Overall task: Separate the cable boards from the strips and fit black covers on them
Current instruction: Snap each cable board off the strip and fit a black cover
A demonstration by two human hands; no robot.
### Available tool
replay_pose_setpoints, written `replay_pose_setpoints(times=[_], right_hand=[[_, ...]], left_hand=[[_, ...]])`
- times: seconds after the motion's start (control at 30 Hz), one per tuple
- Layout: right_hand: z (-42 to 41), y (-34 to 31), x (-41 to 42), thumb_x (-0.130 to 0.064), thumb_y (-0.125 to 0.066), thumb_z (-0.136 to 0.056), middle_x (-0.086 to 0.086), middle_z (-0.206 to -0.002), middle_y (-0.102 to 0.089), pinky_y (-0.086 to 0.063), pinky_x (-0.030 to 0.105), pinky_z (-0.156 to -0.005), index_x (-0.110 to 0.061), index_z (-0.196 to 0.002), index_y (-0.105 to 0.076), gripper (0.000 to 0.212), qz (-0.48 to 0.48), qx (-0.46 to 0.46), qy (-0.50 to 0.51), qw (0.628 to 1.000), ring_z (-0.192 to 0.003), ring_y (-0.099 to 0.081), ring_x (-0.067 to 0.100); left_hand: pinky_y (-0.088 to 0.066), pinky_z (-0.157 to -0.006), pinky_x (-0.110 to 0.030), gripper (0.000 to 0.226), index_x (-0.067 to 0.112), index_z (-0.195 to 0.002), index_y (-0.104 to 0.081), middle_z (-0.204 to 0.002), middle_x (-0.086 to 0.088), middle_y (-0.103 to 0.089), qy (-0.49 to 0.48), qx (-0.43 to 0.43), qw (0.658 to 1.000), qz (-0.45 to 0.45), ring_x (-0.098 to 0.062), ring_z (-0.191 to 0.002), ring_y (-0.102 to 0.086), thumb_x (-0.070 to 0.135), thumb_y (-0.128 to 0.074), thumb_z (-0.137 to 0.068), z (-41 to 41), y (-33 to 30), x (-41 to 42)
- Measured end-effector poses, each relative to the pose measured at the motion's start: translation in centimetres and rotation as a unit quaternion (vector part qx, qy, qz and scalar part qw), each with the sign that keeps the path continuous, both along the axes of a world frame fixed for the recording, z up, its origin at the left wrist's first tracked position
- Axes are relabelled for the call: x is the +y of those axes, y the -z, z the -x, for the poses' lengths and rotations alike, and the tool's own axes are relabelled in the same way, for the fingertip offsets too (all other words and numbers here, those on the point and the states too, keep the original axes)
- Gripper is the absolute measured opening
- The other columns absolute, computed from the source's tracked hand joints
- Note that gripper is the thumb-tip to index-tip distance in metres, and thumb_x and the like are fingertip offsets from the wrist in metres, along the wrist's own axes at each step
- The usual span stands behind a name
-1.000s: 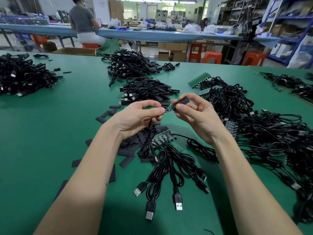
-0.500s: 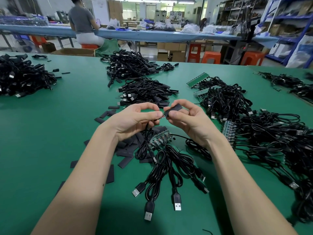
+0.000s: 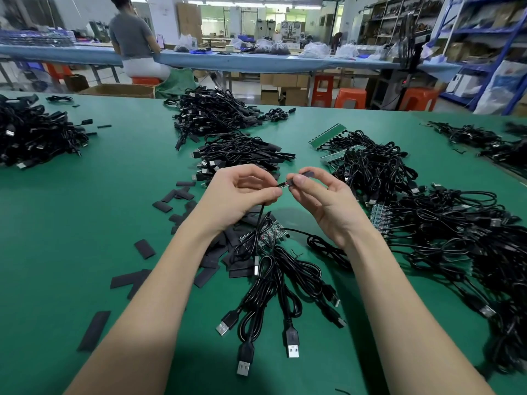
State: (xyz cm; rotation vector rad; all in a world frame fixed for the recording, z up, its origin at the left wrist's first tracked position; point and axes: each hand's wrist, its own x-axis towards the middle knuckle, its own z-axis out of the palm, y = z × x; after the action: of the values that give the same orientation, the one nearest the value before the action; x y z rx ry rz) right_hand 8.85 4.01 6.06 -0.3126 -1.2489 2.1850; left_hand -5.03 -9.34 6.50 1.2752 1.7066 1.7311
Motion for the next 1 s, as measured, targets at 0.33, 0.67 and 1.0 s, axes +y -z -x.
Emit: replay_pose_setpoints(times=[0.33, 0.67, 1.0], right_hand=[[0.0, 0.3, 0.2, -0.006, -0.079, -0.070, 0.014, -0.094, -0.076, -0.057, 0.019, -0.075, -0.007, -0.092, -0.067, 0.025, -0.005, -0.010, -0.008, 1.000, -0.083, -0.073, 0.016], [-0.2, 0.9, 0.5, -0.008, -0.080, -0.072, 0.015, -0.099, -0.076, -0.057, 0.020, -0.078, -0.011, -0.089, -0.071, 0.019, -0.010, -0.018, -0.035, 0.999, -0.088, -0.074, 0.017], [0.0, 1.1, 0.3, -0.006, -0.079, -0.072, 0.016, -0.100, -0.076, -0.058, 0.020, -0.076, -0.010, -0.090, -0.070, 0.020, 0.008, -0.005, -0.042, 0.999, -0.086, -0.075, 0.019]], left_hand=[[-0.061, -0.077, -0.030, 0.011, 0.008, -0.089, -0.080, -0.081, -0.005, -0.078, -0.023, 0.086, 0.996, 0.003, -0.016, -0.075, -0.073, 0.007, -0.083, -0.080, -0.2, 0.2, 0.0], [-0.059, -0.074, -0.028, 0.007, 0.011, -0.088, -0.081, -0.077, 0.001, -0.077, -0.026, 0.164, 0.986, 0.029, -0.014, -0.072, -0.073, 0.011, -0.083, -0.081, -0.4, -0.3, -0.2], [-0.061, -0.077, -0.030, 0.007, 0.011, -0.088, -0.081, -0.079, 0.002, -0.077, -0.025, 0.193, 0.981, 0.028, -0.015, -0.075, -0.074, 0.011, -0.083, -0.082, -0.4, -0.7, -0.3]])
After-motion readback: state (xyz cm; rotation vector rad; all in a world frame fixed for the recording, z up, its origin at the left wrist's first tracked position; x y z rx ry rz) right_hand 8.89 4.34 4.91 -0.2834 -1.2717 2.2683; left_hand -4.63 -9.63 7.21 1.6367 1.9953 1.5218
